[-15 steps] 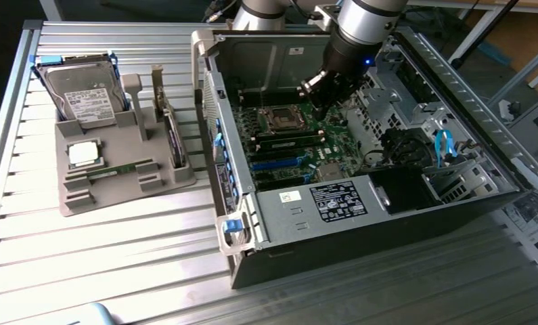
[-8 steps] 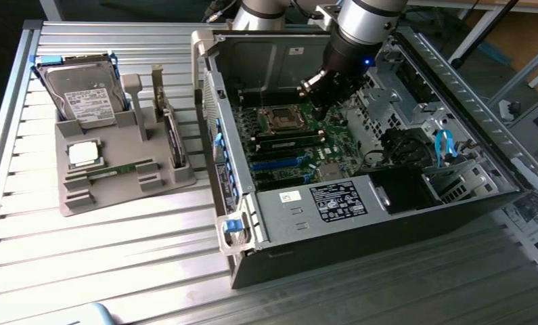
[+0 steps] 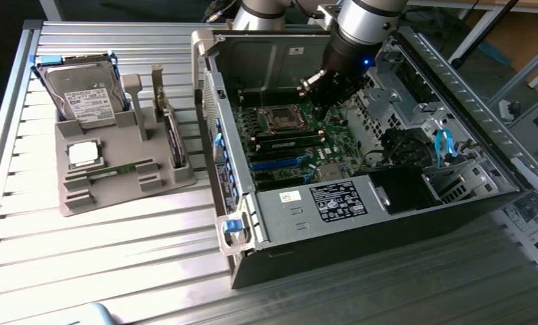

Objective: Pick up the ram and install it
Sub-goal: 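Press down the ram until it locks into place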

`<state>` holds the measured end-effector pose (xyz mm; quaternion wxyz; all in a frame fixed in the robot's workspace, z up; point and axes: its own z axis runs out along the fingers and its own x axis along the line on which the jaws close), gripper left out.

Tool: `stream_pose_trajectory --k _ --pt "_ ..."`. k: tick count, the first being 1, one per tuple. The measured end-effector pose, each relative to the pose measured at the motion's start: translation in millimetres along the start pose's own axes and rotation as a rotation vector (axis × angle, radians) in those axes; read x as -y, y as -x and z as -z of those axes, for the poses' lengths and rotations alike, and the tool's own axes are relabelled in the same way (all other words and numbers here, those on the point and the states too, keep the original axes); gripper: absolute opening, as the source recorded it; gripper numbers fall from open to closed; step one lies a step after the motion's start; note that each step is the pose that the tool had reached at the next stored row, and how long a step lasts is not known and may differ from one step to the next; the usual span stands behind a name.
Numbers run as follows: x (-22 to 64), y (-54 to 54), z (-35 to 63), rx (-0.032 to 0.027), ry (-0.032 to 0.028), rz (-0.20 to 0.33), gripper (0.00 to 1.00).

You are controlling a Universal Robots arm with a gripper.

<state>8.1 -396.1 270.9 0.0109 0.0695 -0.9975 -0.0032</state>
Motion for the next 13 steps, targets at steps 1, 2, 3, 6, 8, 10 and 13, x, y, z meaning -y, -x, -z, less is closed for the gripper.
stream_pose_trajectory --k 1,2,3,6,8,10,13 --pt "0.0 0.0 0.0 0.0 0.0001 -0.004 0.11" --pt "0.0 0.0 0.0 0.0001 0.0002 -0.009 0.11" --pt "0.0 0.0 0.0 0.0001 0.0002 -0.014 0.11" --pt "0.0 0.0 0.0 0.0002 0.0006 -0.03 0.11" --pt "0.0 0.0 0.0 0.0003 0.0009 -0.04 0.11" --pt "0.0 0.0 0.0 0.0004 0.0011 -0.051 0.11" --pt "0.0 0.0 0.0 0.0005 0.0014 -0.066 0.11"
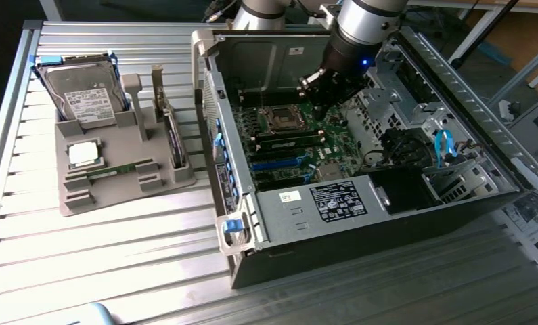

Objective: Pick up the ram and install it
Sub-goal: 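Press down the ram until it locks into place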

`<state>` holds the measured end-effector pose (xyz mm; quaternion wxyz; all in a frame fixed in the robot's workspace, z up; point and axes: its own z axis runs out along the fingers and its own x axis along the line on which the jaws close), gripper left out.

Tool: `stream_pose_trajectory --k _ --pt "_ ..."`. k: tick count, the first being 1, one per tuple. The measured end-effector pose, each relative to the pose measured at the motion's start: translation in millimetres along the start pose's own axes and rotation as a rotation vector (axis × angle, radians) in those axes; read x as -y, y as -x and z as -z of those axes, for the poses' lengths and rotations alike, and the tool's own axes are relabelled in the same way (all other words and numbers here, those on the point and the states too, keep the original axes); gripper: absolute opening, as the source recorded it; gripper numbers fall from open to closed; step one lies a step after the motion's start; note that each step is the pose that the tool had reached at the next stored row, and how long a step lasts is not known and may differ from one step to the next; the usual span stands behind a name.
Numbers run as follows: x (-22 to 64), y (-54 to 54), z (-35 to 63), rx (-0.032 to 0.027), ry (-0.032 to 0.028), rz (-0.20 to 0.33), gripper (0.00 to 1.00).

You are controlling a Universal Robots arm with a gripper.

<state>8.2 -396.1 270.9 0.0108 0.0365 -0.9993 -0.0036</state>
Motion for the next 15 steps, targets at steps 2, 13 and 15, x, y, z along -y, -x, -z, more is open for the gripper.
stream_pose_trajectory --k 2,13,15 --pt "0.0 0.0 0.0 0.0002 0.0003 -0.015 0.11" --pt "0.0 0.0 0.0 0.0006 0.0016 -0.074 0.11" --pt "0.0 0.0 0.0 0.0007 0.0018 -0.084 0.11"
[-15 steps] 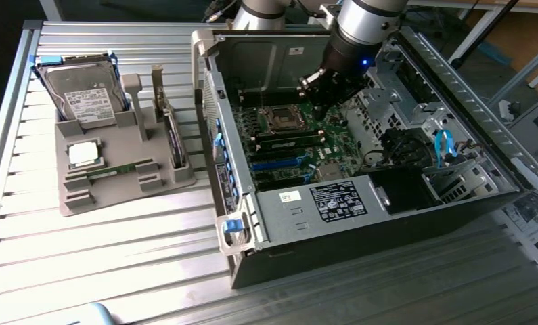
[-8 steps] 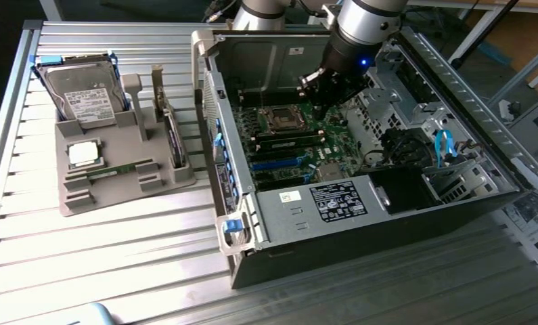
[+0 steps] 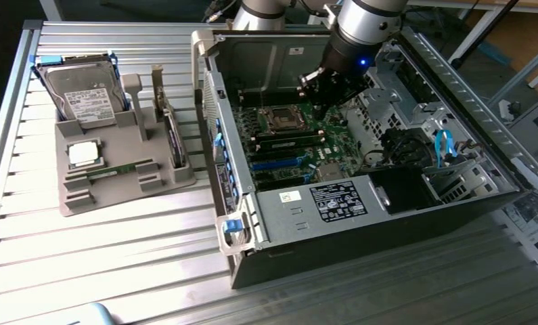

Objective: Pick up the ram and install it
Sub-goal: 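Press down the ram until it locks into place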

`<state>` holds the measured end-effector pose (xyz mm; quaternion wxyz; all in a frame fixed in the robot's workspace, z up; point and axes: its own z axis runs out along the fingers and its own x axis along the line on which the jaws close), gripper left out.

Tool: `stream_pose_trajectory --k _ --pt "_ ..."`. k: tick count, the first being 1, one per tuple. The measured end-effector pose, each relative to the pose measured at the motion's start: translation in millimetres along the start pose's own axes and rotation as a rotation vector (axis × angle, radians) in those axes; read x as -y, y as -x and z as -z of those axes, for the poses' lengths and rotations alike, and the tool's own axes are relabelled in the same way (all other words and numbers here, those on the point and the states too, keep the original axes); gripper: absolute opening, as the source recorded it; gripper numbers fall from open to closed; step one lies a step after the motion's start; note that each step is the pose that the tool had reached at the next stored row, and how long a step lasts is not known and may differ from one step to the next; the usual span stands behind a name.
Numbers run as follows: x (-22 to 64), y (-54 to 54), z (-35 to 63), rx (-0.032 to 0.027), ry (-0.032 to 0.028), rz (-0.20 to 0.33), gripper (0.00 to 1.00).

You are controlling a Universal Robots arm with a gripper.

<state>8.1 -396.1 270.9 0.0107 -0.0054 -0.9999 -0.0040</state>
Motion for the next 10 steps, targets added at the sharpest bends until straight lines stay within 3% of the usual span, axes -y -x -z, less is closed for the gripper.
stream_pose_trajectory --k 10 --pt "0.0 0.0 0.0 0.0002 0.0005 -0.023 0.11"
